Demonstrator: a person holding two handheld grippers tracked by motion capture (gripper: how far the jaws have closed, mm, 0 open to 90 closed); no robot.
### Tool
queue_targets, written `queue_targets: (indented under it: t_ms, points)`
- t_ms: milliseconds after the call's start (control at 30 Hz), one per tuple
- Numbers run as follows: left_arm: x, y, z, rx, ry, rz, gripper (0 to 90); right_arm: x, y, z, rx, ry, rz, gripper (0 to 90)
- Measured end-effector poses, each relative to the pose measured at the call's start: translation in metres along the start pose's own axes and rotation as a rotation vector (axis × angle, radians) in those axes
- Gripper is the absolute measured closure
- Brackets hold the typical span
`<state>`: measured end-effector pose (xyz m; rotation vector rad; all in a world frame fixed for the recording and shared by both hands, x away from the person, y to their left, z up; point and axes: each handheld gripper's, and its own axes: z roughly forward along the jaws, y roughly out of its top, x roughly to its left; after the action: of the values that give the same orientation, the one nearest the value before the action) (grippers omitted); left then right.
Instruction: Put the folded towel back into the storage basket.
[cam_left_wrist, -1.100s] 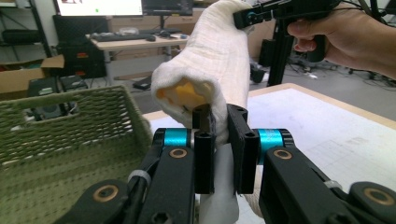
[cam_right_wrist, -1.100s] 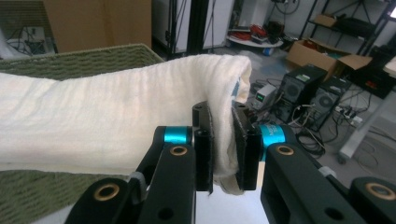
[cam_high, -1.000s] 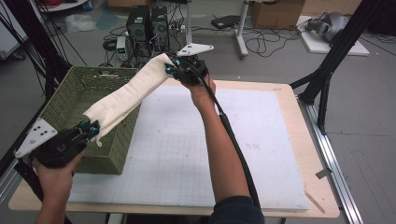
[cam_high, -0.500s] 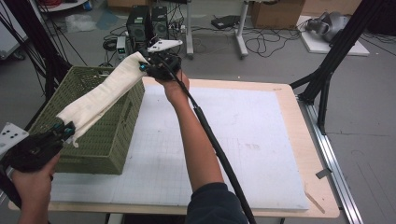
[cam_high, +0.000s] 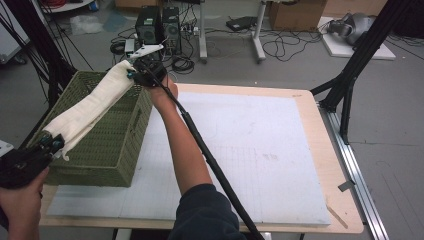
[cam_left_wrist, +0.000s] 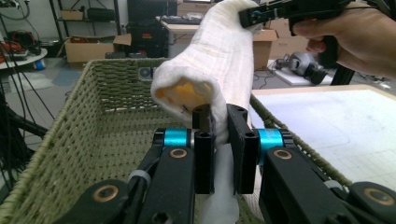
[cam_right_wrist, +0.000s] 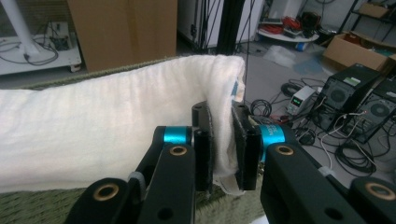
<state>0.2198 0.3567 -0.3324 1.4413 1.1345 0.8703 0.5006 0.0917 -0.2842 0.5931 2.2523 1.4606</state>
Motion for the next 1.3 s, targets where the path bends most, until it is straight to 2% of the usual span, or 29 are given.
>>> queue_targets:
  t_ms: [200,233,267,300,333,400,567,600,667,700,967,1033,1133,1200,1300]
  points:
    - [0.005,-0.003,-0.005,0.009,0.012,-0.005,80.4,0.013,0.004,0.023,0.02,-0.003,-0.011,80.0]
    - [0.005,-0.003,-0.005,0.004,0.008,-0.006,77.0,0.016,0.005,0.026,0.024,-0.017,-0.006,78.4]
    - [0.006,-0.004,-0.005,-0.004,0.025,-0.008,67.2,0.018,0.005,0.029,0.018,-0.016,-0.005,74.2]
    - [0.007,-0.004,-0.005,-0.008,0.046,-0.019,52.7,0.02,0.005,0.035,0.018,-0.021,0.01,64.7]
    - [0.008,-0.003,-0.006,-0.02,0.053,-0.031,42.6,0.023,0.005,0.039,0.031,-0.031,0.021,56.1]
    - [0.01,-0.002,-0.01,-0.049,0.055,-0.042,36.4,0.026,0.004,0.044,0.049,-0.027,0.03,50.3]
    - [0.008,0.001,-0.013,-0.069,0.028,-0.064,31.0,0.033,0.004,0.039,0.057,-0.011,0.01,44.2]
    - [0.006,0.001,-0.012,-0.074,0.038,-0.071,28.1,0.033,0.004,0.036,0.054,-0.001,0.01,43.4]
    - [0.002,0.003,-0.009,-0.072,0.069,-0.086,12.9,0.032,0.003,0.03,0.059,0.023,0.011,41.1]
    - [0.0,0.004,-0.007,-0.066,0.064,-0.088,11.4,0.031,0.002,0.028,0.062,0.047,0.018,40.0]
    - [-0.018,0.007,0.008,-0.042,-0.103,-0.09,15.1,0.02,-0.021,-0.01,0.081,0.134,0.05,26.4]
    - [-0.023,0.008,0.012,-0.036,-0.142,-0.096,15.1,0.016,-0.028,-0.022,0.085,0.141,0.064,24.1]
    - [-0.031,0.011,0.017,-0.033,-0.183,-0.08,15.1,0.009,-0.036,-0.041,0.091,0.14,0.063,21.3]
    - [-0.036,0.012,0.021,-0.042,-0.206,-0.069,15.1,0.004,-0.041,-0.053,0.084,0.137,0.068,20.6]
    - [-0.043,0.012,0.026,-0.058,-0.247,-0.075,15.1,-0.001,-0.047,-0.071,0.066,0.127,0.071,19.9]
